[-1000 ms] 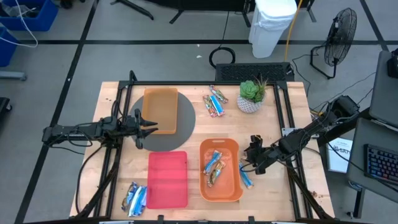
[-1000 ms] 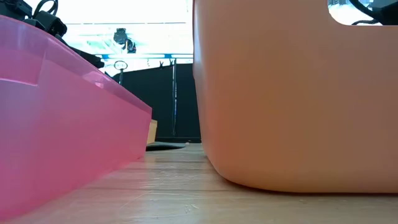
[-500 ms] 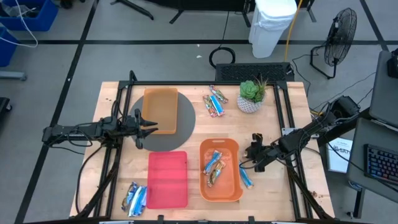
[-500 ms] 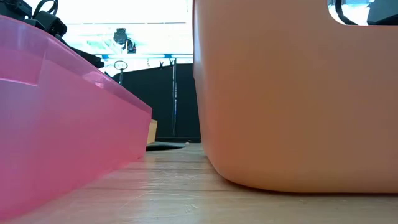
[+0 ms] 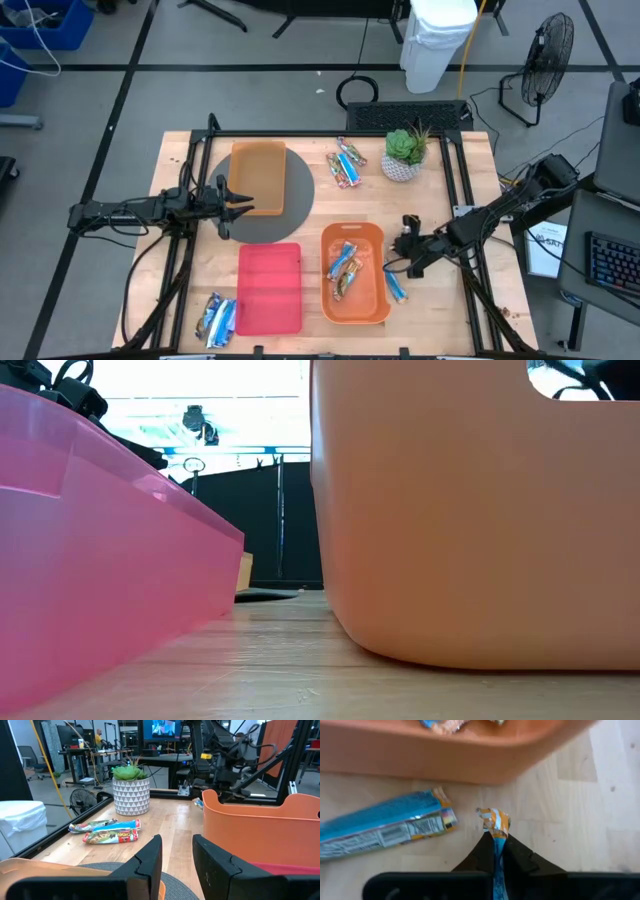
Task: Pick and place Granola Bars by type
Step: Put the yellow granola bar into the orange bin
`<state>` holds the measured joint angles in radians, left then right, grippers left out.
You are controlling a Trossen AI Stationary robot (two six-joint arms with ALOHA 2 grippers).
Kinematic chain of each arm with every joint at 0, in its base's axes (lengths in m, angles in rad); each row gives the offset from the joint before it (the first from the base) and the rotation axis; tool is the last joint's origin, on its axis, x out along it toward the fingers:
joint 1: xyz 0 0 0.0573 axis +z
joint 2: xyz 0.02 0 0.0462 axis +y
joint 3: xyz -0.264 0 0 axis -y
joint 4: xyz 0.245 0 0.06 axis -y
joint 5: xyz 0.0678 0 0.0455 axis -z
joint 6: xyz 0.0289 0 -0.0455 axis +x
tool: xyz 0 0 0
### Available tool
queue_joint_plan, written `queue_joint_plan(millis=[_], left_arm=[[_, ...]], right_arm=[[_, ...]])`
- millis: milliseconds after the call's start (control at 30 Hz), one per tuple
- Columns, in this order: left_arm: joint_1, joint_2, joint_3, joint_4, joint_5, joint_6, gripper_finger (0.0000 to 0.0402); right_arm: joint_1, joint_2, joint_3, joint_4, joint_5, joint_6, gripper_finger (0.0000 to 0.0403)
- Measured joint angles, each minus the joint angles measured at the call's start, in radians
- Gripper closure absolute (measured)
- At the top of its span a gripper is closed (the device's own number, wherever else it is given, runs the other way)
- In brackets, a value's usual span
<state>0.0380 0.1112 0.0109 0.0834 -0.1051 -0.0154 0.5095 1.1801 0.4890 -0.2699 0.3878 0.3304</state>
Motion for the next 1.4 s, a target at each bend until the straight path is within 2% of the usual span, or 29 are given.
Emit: queue_joint_plan(millis=[200,333,667,933,1100,1300,1400], left_arm=[[0.0,0.0,0.0,0.0,0.0,0.0,0.0289],[0.0,0.0,0.0,0.0,0.0,0.0,0.0289],[0.0,0.0,0.0,0.0,0.0,0.0,0.0289],[0.0,0.0,0.0,0.0,0.0,0.0,0.0289],[0.0,0.0,0.0,0.0,0.0,0.0,0.0289],[0.0,0.0,0.0,0.0,0.0,0.0,0.0289],[0.0,0.0,0.0,0.0,0.0,0.0,0.0289]], right_arm=[[0.0,0.0,0.152,-0.227,0.006,0.001,0.0397],[0.0,0.0,0.24,-0.312,0.036,-0.024,0.0399],[0.0,0.0,0.366,-0.301,0.032,-0.111,0.0399],[0.0,0.0,0.372,-0.297,0.031,-0.115,0.0399],[-0.005,0.0,0.372,-0.215,0.025,-0.086,0.0399],[-0.034,0.0,0.372,0.059,-0.128,-0.186,0.0399],[-0.052,0.0,0.372,0.133,-0.186,-0.239,0.0399]])
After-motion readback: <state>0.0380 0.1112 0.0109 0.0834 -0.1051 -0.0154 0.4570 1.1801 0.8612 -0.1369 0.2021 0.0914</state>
